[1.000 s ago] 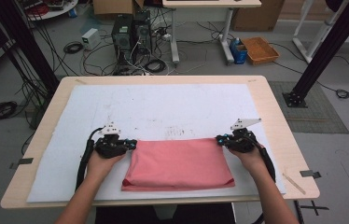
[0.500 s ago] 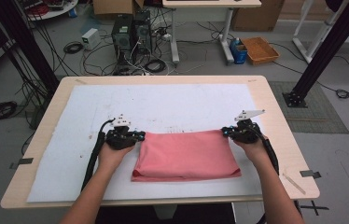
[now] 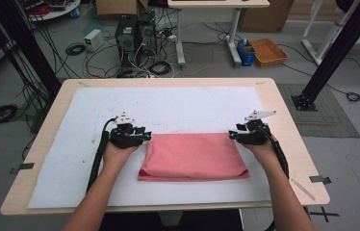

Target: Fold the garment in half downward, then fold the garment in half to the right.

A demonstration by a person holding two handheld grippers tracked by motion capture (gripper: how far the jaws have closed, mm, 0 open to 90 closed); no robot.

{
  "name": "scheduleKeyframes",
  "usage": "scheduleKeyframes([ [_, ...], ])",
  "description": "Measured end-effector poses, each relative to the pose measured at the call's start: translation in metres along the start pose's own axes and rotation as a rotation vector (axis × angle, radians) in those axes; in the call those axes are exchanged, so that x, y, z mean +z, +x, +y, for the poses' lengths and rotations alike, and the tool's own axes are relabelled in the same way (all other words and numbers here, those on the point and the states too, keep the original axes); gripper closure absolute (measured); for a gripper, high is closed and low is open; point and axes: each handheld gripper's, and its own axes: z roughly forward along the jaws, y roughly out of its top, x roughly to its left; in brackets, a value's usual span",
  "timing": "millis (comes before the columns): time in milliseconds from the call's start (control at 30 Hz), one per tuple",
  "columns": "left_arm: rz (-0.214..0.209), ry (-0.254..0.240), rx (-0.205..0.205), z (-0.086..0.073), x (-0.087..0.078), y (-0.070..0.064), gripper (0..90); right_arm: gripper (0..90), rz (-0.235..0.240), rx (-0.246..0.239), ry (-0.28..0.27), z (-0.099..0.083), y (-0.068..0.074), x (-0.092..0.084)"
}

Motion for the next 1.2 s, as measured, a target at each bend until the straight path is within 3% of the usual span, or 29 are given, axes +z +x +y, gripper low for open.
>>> scheduleKeyframes([
  [133,-0.033,-0.041,0.011,-0.006,-0.021,-0.005,36.3,29.3,0.027,-0.006,-0.053,-0.004,0.009,-0.008],
  [300,-0.074,-0.070,0.017,-0.018,-0.045,-0.014,30.3,22.7,0.074,-0.021,-0.112,-0.006,0.022,-0.019],
  [367,-0.092,-0.091,-0.005,-0.021,-0.053,-0.016,26.1,21.4,0.091,-0.010,-0.133,-0.007,0.027,-0.023],
  [533,-0.098,-0.104,0.022,-0.028,-0.068,-0.023,24.0,21.4,0.133,-0.019,-0.153,-0.012,0.038,-0.031],
  [667,-0.086,-0.117,0.013,-0.027,-0.074,-0.022,23.2,21.4,0.147,-0.009,-0.162,-0.019,0.042,-0.031],
  [800,-0.071,-0.091,0.031,-0.027,-0.071,-0.025,22.0,20.8,0.150,-0.011,-0.170,-0.019,0.043,-0.030],
  [1000,-0.089,-0.069,0.053,-0.025,-0.067,-0.032,22.0,20.7,0.158,-0.014,-0.168,-0.015,0.044,-0.030],
  [1200,-0.075,-0.050,0.052,-0.026,-0.069,-0.037,22.0,20.6,0.160,-0.027,-0.181,-0.012,0.046,-0.033],
])
